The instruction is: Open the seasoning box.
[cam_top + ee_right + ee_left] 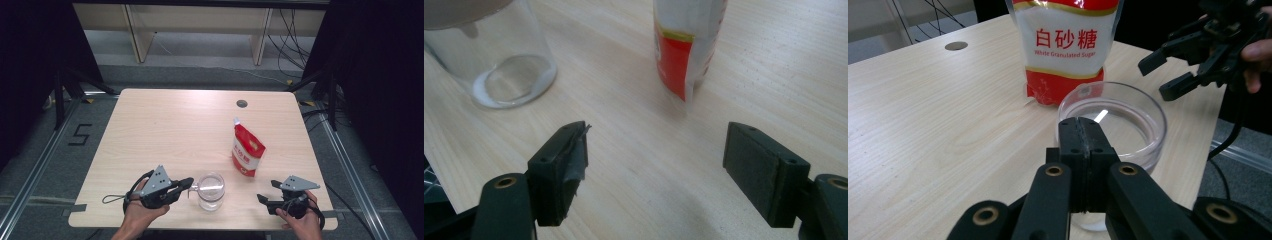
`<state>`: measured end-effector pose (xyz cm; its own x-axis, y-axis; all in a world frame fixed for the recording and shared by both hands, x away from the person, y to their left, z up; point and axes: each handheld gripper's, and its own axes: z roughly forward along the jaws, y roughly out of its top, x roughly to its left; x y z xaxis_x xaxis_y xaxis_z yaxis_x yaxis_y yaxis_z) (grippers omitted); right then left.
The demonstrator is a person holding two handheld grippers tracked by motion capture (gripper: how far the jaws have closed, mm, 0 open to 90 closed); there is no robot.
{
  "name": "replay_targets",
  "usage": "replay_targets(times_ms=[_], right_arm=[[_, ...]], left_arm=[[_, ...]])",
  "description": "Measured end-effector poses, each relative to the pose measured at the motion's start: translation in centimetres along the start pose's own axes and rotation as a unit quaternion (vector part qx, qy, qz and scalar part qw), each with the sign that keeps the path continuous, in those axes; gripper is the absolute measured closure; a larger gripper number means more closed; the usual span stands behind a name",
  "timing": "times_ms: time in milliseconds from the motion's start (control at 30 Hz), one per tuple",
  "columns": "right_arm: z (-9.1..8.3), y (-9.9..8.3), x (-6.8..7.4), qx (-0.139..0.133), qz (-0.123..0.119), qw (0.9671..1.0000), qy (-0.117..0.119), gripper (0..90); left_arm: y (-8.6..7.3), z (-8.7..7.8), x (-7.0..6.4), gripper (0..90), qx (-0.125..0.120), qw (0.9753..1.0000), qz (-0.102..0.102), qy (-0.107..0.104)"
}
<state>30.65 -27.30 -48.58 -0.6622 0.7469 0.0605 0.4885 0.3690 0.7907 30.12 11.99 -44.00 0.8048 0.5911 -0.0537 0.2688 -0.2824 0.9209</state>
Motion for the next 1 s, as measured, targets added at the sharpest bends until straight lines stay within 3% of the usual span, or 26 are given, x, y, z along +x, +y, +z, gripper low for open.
replay_targets(times_ms=[67, 100, 133, 167, 267, 300, 367, 467, 600, 633, 733, 767, 833, 867, 900, 933, 967, 1000], right_arm=[[-0.1, 0.1, 0.0, -0.006, -0.014, 0.9999, -0.003, 26.9], [-0.2, 0.1, 0.2, -0.003, -0.004, 1.0000, 0.000, 26.7], [-0.1, 0.2, 0.3, -0.010, -0.011, 0.9999, 0.001, 26.0], [-0.1, 0.2, 0.6, -0.011, -0.001, 0.9999, 0.005, 24.7], [-0.2, 0.4, 0.7, -0.018, -0.021, 0.9996, 0.005, 22.7], [-0.2, 0.4, 1.0, -0.016, -0.008, 0.9998, 0.007, 22.5], [-0.2, 0.5, 1.0, -0.030, -0.027, 0.9992, 0.004, 22.5], [-0.3, 0.7, 1.2, -0.038, -0.030, 0.9988, 0.006, 23.0], [-0.5, 1.1, 1.7, -0.063, -0.059, 0.9961, 0.019, 33.9], [-0.5, 1.2, 1.8, -0.066, -0.066, 0.9954, 0.022, 36.0], [-0.6, 1.3, 2.4, -0.070, -0.071, 0.9948, 0.023, 42.1], [-0.7, 1.3, 2.6, -0.068, -0.062, 0.9954, 0.027, 44.4], [-0.7, 1.5, 2.7, -0.081, -0.079, 0.9930, 0.030, 46.6], [-0.7, 1.5, 2.8, -0.083, -0.074, 0.9932, 0.034, 47.3], [-0.8, 1.5, 3.3, -0.080, -0.053, 0.9944, 0.046, 48.6], [-0.6, 1.7, 3.3, -0.090, -0.068, 0.9922, 0.053, 49.9], [-0.7, 1.7, 3.5, -0.085, -0.059, 0.9933, 0.052, 51.6], [-0.6, 1.8, 3.6, -0.083, -0.065, 0.9924, 0.063, 54.2]], left_arm=[[0.0, 0.2, 0.2, 89.3, 0.003, 1.0000, 0.007, -0.002], [-0.1, 0.3, 0.3, 89.3, 0.002, 1.0000, 0.004, -0.003], [-0.2, 0.3, 0.3, 89.3, 0.006, 1.0000, 0.004, -0.004], [-0.3, 0.4, 0.3, 89.3, 0.004, 1.0000, -0.002, -0.008], [-0.7, 0.6, 0.0, 89.3, 0.008, 0.9999, -0.014, -0.004], [-0.6, 0.6, 0.0, 89.3, 0.009, 0.9999, -0.009, -0.006], [-0.6, 0.6, 0.1, 89.2, 0.014, 0.9999, -0.007, -0.002], [-0.7, 0.6, 0.1, 88.8, 0.008, 0.9999, -0.010, -0.001], [-0.8, 0.7, 0.1, 86.5, 0.005, 1.0000, 0.000, -0.003], [-0.8, 0.7, 0.0, 86.1, 0.004, 1.0000, -0.008, -0.001], [-0.9, 0.7, -0.1, 86.0, 0.002, 1.0000, -0.005, 0.001], [-1.0, 0.8, 0.0, 86.1, -0.005, 1.0000, -0.003, 0.000], [-1.1, 0.8, 0.0, 86.1, -0.008, 1.0000, 0.000, 0.003], [-1.2, 0.8, 0.0, 86.1, -0.010, 0.9999, -0.005, 0.004], [-1.3, 0.8, -0.1, 86.1, -0.012, 0.9999, -0.008, 0.003], [-1.3, 0.8, -0.1, 86.1, -0.013, 0.9999, -0.008, 0.004], [-1.3, 0.8, -0.1, 86.2, -0.014, 0.9999, -0.006, 0.005], [-1.3, 0.8, -0.1, 86.1, -0.012, 0.9999, -0.005, 0.009]])
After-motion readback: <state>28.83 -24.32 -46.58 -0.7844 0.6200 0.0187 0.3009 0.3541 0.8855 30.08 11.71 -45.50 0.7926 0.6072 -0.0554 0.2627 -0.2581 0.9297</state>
